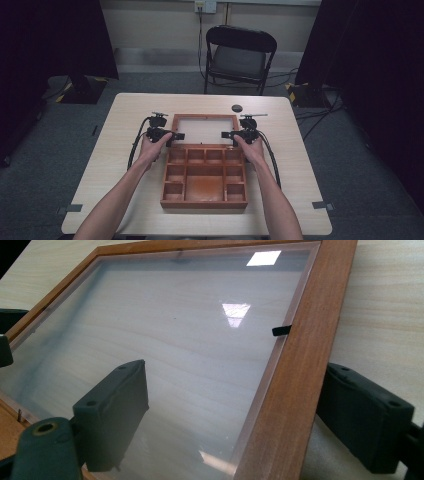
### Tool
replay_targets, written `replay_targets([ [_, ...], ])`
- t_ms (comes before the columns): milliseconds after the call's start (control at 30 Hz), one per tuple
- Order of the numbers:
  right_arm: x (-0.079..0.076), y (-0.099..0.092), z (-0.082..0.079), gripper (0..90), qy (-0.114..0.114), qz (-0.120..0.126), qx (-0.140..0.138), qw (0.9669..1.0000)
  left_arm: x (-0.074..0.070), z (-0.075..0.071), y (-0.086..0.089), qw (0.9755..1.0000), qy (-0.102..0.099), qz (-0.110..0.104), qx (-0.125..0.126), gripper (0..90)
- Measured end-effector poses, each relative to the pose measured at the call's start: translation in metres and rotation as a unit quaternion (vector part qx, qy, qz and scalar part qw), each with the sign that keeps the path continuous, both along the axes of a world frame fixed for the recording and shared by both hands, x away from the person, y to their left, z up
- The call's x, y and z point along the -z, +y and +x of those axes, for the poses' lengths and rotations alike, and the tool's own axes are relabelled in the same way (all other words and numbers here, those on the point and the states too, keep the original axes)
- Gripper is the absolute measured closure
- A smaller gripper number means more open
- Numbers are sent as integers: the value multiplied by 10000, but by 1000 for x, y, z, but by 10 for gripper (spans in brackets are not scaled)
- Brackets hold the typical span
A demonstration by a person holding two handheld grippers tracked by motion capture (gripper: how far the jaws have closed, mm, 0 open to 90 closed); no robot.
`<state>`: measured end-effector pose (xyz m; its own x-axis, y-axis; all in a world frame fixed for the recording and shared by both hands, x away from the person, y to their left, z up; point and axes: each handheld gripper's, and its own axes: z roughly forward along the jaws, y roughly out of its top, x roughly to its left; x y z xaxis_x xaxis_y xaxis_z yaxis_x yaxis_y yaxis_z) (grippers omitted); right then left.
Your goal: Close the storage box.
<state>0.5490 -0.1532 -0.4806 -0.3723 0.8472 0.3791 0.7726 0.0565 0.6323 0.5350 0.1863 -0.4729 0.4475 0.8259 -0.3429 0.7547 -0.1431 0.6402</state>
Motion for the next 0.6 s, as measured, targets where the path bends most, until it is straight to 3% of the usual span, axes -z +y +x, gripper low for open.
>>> replay_targets([
  [67,-1,1,-1,142,-53,-80,20,10000,1,0,0,10000,25,-45,16,197],
  [333,-3,-4,0,200,10,46,29,10000,4,4,3,9995,196,-236,28,185],
  [400,-2,-5,-1,211,-4,88,58,9999,6,4,4,9989,271,-380,65,202],
  [467,-4,-4,-2,221,-117,57,100,9999,3,3,2,9990,295,-347,24,207],
  [600,-11,-6,-3,290,-354,48,172,9992,-5,-2,-4,9997,87,-180,117,199],
])
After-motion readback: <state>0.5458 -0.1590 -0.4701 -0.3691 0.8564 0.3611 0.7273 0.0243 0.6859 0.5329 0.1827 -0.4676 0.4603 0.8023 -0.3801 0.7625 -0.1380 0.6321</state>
